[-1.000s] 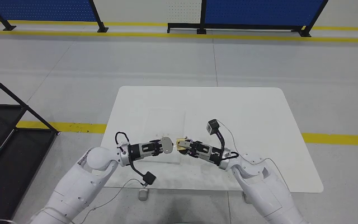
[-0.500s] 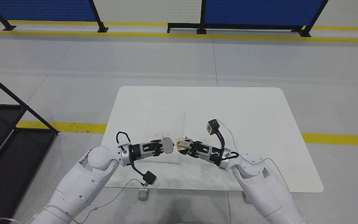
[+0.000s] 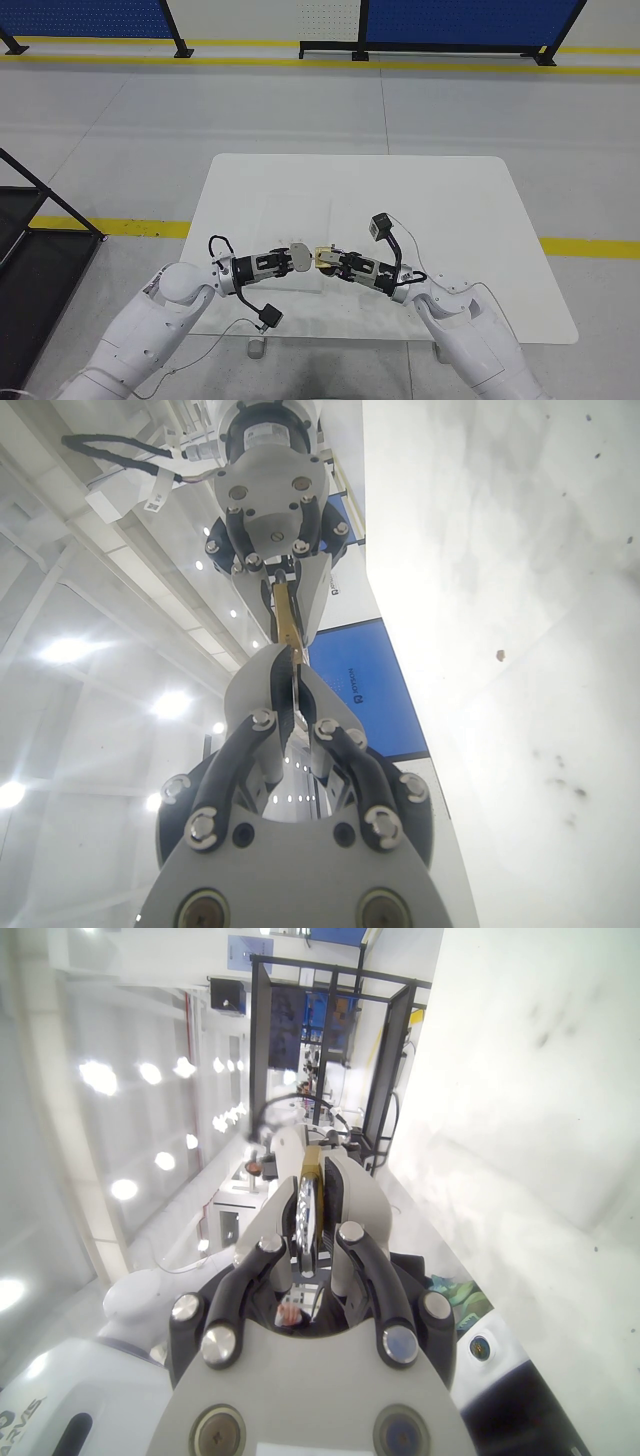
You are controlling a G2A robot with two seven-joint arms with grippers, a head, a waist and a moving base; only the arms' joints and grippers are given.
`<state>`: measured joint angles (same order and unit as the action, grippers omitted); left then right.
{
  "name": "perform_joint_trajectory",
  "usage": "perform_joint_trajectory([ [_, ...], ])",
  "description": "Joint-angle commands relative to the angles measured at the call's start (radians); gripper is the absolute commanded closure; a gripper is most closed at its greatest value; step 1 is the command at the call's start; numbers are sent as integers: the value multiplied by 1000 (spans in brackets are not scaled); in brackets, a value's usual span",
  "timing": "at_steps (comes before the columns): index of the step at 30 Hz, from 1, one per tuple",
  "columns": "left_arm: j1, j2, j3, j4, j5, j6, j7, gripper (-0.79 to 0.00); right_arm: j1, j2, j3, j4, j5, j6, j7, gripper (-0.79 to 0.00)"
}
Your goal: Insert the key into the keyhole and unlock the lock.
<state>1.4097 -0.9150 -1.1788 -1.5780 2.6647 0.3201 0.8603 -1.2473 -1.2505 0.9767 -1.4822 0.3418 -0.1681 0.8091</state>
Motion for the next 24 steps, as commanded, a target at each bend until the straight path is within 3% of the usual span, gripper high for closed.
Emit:
perform_joint_trajectory([
  [1, 1, -1, 0, -1, -1, -5, -5, 0, 0, 0, 0, 0, 0, 0, 0, 0],
  [24, -6, -5, 10, 5, -12, -15, 23, 0, 0, 0, 0, 0, 0, 0, 0, 0],
])
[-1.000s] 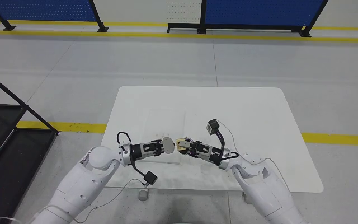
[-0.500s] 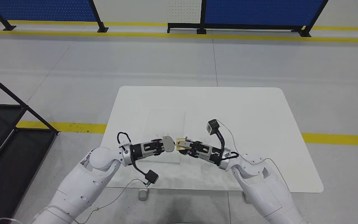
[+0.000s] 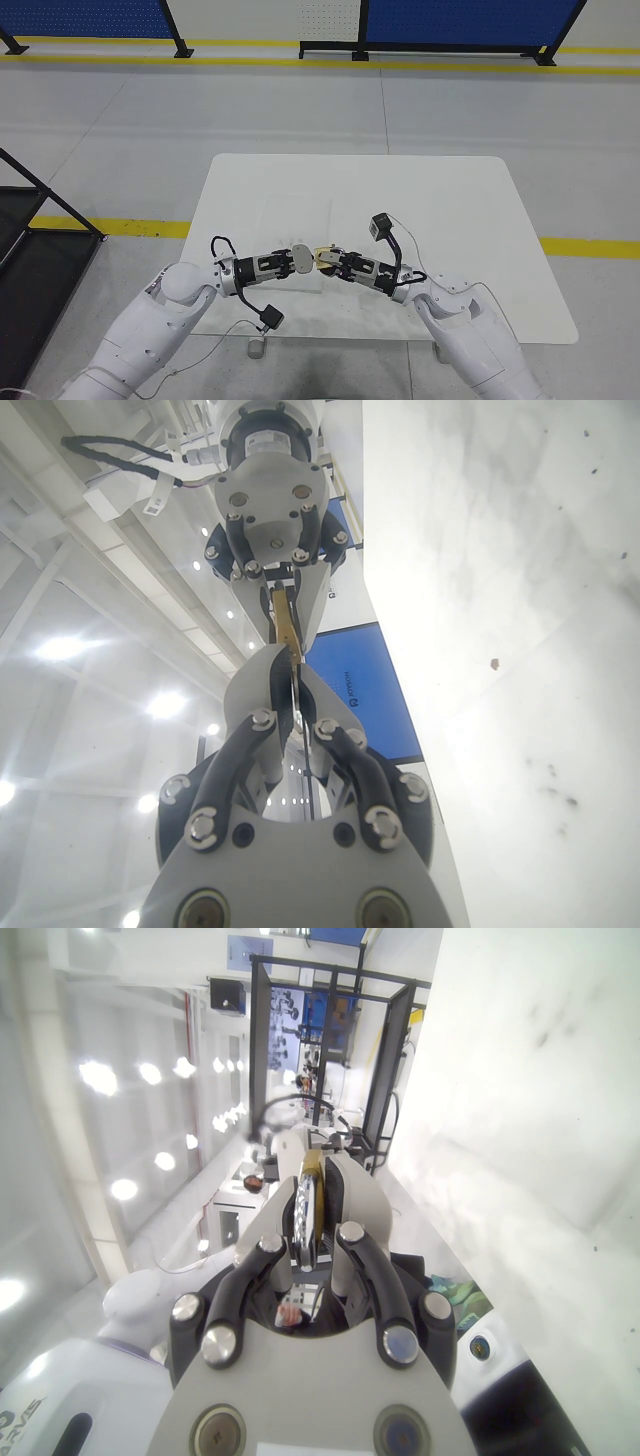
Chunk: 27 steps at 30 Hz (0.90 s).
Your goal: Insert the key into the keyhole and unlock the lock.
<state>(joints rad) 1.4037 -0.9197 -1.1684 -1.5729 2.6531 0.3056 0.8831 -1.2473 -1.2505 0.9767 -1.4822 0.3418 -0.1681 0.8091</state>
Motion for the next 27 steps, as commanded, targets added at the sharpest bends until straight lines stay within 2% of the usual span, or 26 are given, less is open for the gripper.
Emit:
perform_joint_trajectory([
  [1, 0, 0, 0, 0, 0, 0, 0, 0, 0, 0, 0, 0, 0, 0, 0, 0],
  [9, 0, -1, -1, 1, -1, 0, -1, 0, 0, 0, 0, 0, 0, 0, 0, 0],
  [16, 1, -1, -7, 3, -3, 0, -3, -55, 0, 0, 0, 0, 0, 0, 0, 0],
  [27, 4, -1, -13, 6, -6, 0, -2, -68, 0, 0, 0, 0, 0, 0, 0, 0],
])
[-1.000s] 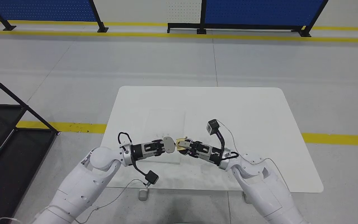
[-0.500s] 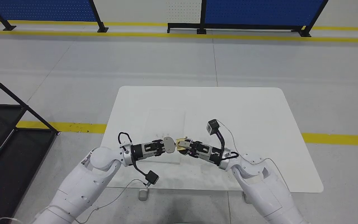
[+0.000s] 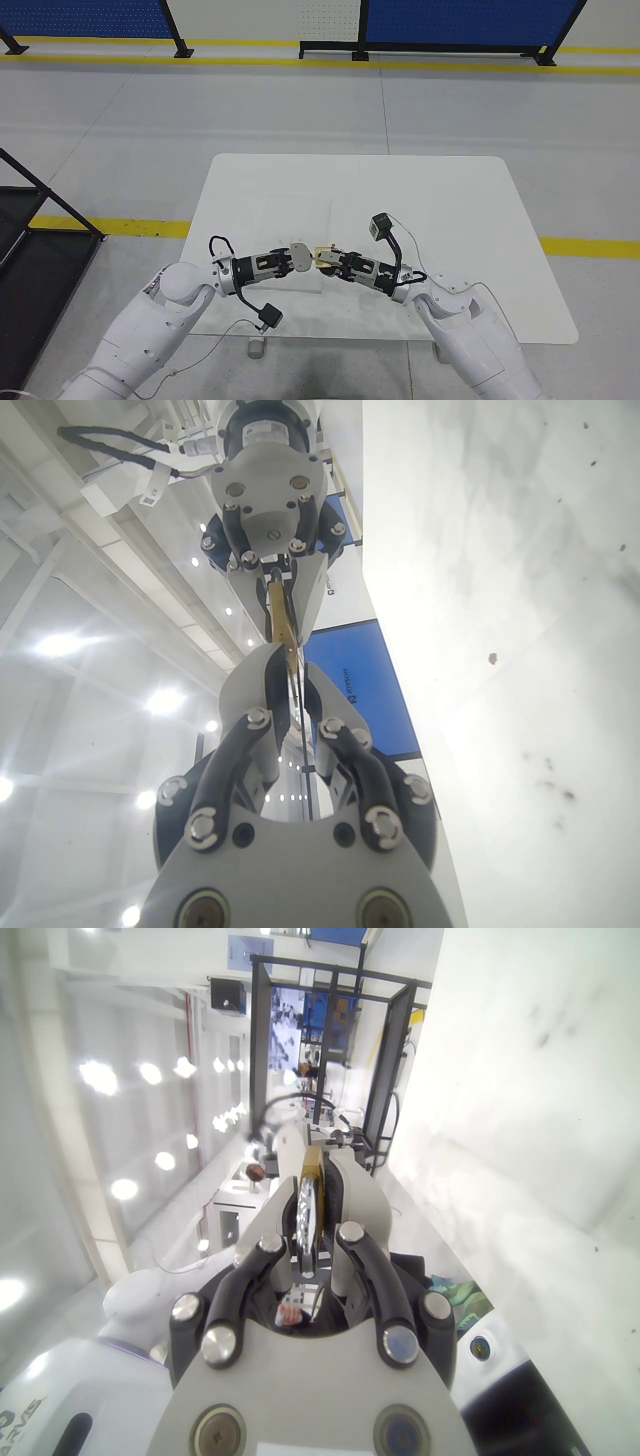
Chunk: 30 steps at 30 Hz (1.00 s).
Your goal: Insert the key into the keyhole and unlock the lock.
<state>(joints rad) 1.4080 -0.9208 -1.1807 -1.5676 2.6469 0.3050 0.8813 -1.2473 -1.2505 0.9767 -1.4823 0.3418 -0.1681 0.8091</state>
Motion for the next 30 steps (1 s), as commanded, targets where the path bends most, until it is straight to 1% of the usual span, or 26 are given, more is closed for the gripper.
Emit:
perform_joint_trajectory([
  [1, 0, 0, -1, 1, 0, 1, 0, -68, 0, 0, 0, 0, 0, 0, 0, 0],
  [3, 0, 0, -1, 2, 0, 1, 1, -80, 0, 0, 0, 0, 0, 0, 0, 0],
  [6, -1, 0, -2, 3, -1, 1, 3, -123, 0, 0, 0, 0, 0, 0, 0, 0],
  [11, 0, -1, -3, 4, 1, 2, 0, -135, 0, 0, 0, 0, 0, 0, 0, 0],
  [14, 0, -1, -3, 4, 1, 2, 1, -179, 0, 0, 0, 0, 0, 0, 0, 0],
  [16, 1, -1, -3, 4, -1, 2, 2, -231, 0, 0, 0, 0, 0, 0, 0, 0],
  [17, 0, -1, -4, 5, -1, 3, 2, -237, 0, 0, 0, 0, 0, 0, 0, 0],
  [19, 0, -1, -5, 5, -2, 3, 4, -277, 0, 0, 0, 0, 0, 0, 0, 0],
  [22, 0, -1, -7, 5, 1, 4, 4, -296, 0, 0, 0, 0, 0, 0, 0, 0],
  [24, 2, -1, -8, 5, 1, 4, 5, -336, 0, 0, 0, 0, 0, 0, 0, 0],
  [26, 3, -1, -11, 5, 0, 5, 7, -400, 0, 0, 0, 0, 0, 0, 0, 0],
  [28, 5, 0, -13, 4, 0, 5, 8, -520, 0, 0, 0, 0, 0, 0, 0, 0],
  [30, 6, 0, -14, 3, 0, 5, 10, -754, 0, 0, 0, 0, 0, 0, 0, 0],
])
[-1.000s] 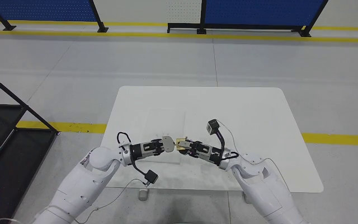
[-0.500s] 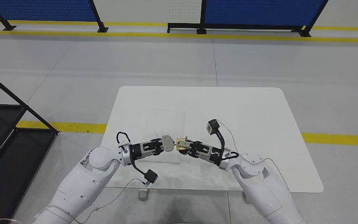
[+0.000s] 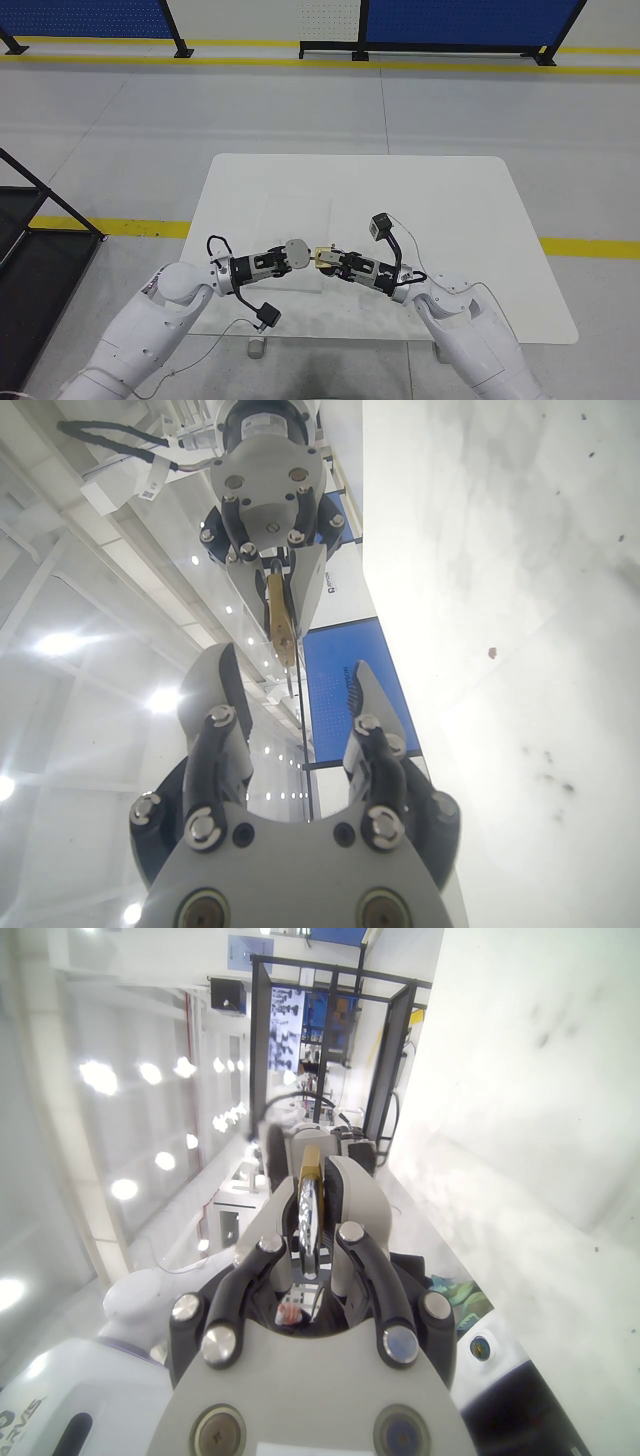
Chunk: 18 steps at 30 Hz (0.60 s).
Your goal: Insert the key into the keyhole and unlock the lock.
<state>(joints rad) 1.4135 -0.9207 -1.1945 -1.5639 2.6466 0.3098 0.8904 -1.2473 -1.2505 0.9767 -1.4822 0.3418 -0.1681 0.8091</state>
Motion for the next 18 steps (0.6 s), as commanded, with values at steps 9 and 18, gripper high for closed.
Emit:
perform_joint_trajectory([
  [9, 14, 8, -27, -14, 10, -23, 22, -785, 0, 0, 0, 0, 0, 0, 0, 0],
  [18, 14, 30, -98, -38, -4, -242, 100, -785, 0, 0, 0, 0, 0, 0, 0, 0],
])
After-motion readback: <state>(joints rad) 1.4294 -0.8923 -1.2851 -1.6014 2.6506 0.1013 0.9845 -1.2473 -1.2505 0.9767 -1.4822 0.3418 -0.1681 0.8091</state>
